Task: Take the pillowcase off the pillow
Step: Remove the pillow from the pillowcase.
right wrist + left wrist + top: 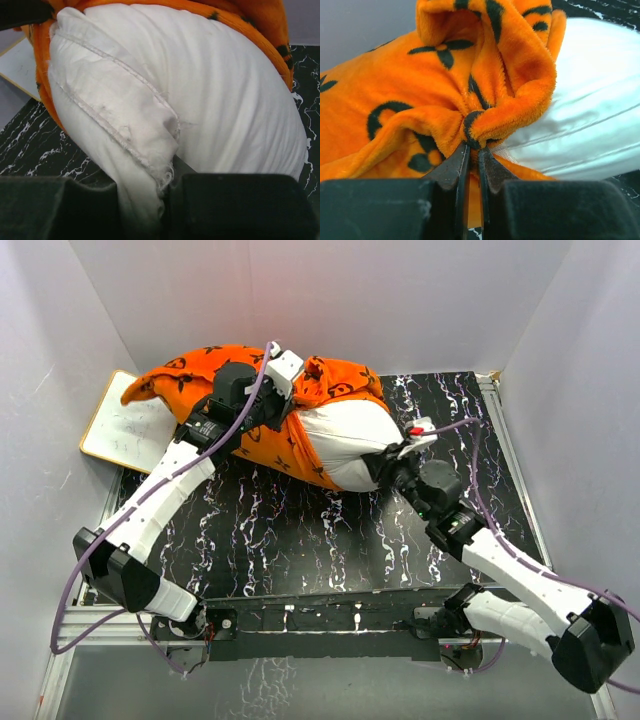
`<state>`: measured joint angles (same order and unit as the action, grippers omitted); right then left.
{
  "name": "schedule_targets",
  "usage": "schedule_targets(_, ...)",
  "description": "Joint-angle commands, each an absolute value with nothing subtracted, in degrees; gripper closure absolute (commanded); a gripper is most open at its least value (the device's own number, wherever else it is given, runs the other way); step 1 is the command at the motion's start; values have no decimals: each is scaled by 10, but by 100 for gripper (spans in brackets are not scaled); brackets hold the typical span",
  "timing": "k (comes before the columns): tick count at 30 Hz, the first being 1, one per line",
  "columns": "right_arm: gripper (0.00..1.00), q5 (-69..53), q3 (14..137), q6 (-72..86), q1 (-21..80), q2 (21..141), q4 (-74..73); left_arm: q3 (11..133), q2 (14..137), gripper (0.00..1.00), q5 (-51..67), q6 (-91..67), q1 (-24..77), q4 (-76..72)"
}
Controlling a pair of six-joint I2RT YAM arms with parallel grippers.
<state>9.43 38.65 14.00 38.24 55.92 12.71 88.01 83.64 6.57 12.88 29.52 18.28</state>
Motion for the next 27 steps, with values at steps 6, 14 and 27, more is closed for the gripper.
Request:
schedule_targets(6, 92, 44, 375, 277, 220, 472, 172, 827, 802, 100, -78, 234, 192, 74)
schedule_targets(14, 92, -21, 439, 303, 143, 512, 160, 755, 791, 100, -65, 296, 90, 27)
schedule_targets(27, 92, -124, 659, 225, 246, 662, 141, 1090, 796, 20, 230, 240, 264, 330)
